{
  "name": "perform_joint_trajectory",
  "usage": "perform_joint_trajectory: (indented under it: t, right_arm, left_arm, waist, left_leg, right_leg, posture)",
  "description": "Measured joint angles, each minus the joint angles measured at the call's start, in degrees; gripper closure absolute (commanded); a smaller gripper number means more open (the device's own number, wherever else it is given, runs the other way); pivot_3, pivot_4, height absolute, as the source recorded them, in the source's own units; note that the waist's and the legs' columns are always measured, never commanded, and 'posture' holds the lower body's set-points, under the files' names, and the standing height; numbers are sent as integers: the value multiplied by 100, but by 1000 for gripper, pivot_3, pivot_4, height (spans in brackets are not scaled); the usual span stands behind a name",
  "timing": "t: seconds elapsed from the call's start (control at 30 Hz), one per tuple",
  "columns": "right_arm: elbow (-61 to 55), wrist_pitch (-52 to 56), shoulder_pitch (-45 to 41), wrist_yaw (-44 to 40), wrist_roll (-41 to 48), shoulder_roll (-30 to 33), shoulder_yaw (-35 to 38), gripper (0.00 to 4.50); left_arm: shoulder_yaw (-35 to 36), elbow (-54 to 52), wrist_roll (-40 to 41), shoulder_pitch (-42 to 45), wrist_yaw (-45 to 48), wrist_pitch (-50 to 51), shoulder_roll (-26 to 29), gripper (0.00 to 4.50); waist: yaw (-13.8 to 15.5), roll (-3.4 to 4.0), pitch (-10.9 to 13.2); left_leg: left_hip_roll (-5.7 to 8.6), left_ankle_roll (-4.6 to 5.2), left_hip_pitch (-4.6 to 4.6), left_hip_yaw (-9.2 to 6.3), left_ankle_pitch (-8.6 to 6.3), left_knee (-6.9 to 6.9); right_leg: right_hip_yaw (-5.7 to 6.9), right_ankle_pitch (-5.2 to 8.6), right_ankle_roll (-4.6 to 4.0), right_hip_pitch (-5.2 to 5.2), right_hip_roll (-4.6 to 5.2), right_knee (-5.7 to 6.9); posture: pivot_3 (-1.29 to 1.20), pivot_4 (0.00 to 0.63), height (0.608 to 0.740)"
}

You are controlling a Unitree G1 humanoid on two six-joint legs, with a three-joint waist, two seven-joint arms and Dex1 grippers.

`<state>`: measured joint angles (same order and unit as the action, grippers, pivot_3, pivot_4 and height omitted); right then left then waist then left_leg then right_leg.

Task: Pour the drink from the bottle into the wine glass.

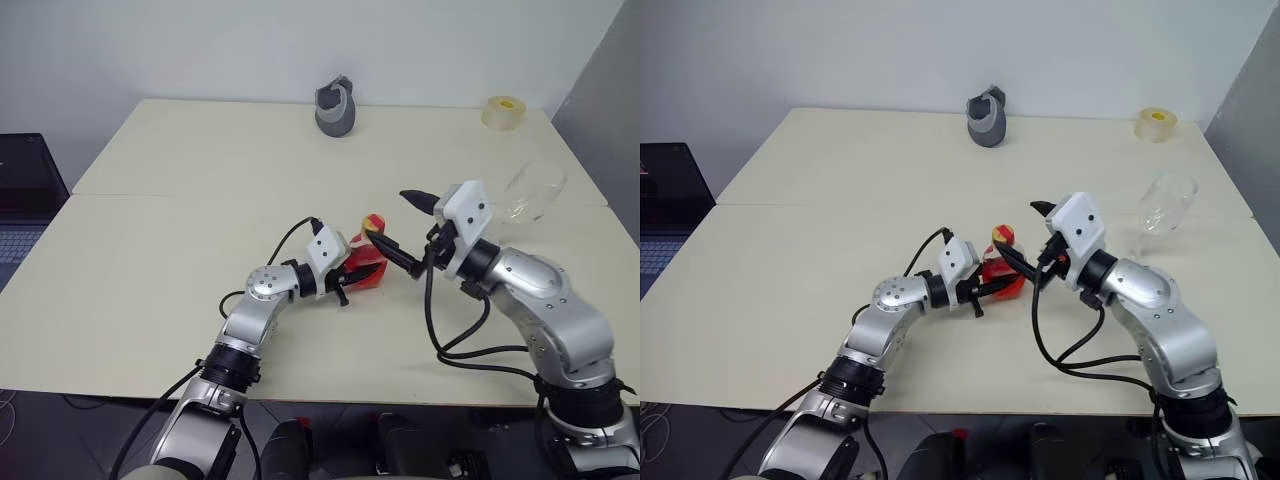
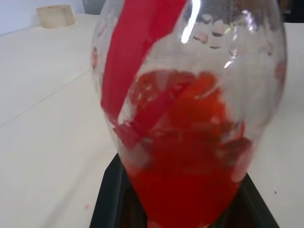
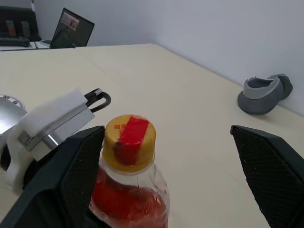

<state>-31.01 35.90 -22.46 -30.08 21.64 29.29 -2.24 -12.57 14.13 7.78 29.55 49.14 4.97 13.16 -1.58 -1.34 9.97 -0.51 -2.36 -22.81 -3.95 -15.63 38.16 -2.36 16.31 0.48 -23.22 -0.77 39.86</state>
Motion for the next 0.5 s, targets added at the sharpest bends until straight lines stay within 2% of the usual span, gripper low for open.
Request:
perform_joint_trajectory:
  t: [0.13,0.27,0.37,0.5]
  right_arm:
    - [51,192,141,-96,137,366,593,0]
    - [-295,527,192,-417,764,426,566,0]
    - [-578,705,134,-297,955,160,379,0]
    - [-575,707,-61,106,756,-331,-176,0]
  left_arm:
    - [66,1,4,-1,27,-29,66,3601]
    - [58,1,5,0,37,-37,27,3602]
    - [61,1,5,0,39,-39,43,3602]
    - [57,0,5,0,42,-41,29,3602]
  waist:
    - [0,0,0]
    - [-15,0,0]
    - [-19,0,0]
    - [-11,0,0]
  left_leg:
    - [0,0,2,2,0,-1]
    - [-5,1,3,2,0,-4]
    - [-5,1,4,1,0,-2]
    - [-3,0,2,0,0,-1]
  right_leg:
    - [-2,0,0,0,0,1]
    - [-2,0,0,0,-4,1]
    - [-2,0,0,0,-5,4]
    - [0,0,0,0,-5,3]
  posture:
    - [0,150,740]
    - [0,150,740]
    - [0,150,740]
    - [0,150,740]
